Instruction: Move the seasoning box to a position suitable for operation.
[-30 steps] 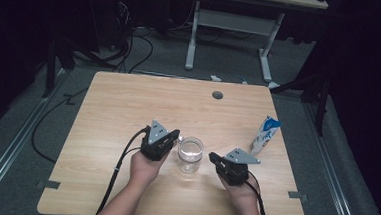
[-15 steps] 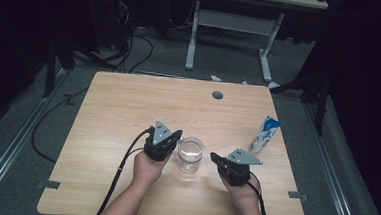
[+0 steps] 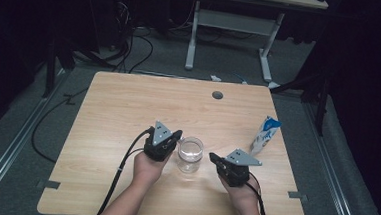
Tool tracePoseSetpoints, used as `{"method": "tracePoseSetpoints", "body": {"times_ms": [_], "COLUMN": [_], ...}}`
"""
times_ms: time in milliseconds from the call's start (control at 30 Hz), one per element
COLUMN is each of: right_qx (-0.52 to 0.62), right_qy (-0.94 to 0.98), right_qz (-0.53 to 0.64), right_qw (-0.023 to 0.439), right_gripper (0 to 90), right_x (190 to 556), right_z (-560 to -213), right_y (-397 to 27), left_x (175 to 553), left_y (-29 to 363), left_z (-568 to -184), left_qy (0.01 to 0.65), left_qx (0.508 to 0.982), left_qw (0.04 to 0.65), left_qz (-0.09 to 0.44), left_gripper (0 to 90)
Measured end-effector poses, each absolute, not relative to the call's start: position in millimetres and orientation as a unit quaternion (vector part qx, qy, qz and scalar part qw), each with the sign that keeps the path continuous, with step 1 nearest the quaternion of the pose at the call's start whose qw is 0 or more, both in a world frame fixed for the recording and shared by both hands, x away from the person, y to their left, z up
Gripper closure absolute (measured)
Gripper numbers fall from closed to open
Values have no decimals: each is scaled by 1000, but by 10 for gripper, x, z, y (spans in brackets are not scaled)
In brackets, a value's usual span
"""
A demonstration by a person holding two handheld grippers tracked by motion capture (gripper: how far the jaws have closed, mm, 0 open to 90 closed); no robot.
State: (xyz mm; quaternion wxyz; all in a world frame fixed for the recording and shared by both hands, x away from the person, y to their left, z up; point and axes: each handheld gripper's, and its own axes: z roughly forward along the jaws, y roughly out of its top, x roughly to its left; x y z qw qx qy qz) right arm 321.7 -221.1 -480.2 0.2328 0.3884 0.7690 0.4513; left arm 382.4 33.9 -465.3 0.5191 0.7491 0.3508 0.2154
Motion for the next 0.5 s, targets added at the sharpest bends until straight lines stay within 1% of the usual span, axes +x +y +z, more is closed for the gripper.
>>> {"method": "tracePoseSetpoints", "body": {"times_ms": [500], "right_qx": [381], "right_qy": [770], "right_qz": [455], "right_qw": [234], "right_gripper": [898], "right_x": [3195], "right_z": [-4793], "right_y": [-2173], "left_x": [3833], "left_y": [348], "left_z": [-4668], "left_qy": [354], "left_qx": [747], "left_qw": [521], "left_qz": [213], "left_gripper": [900]}}
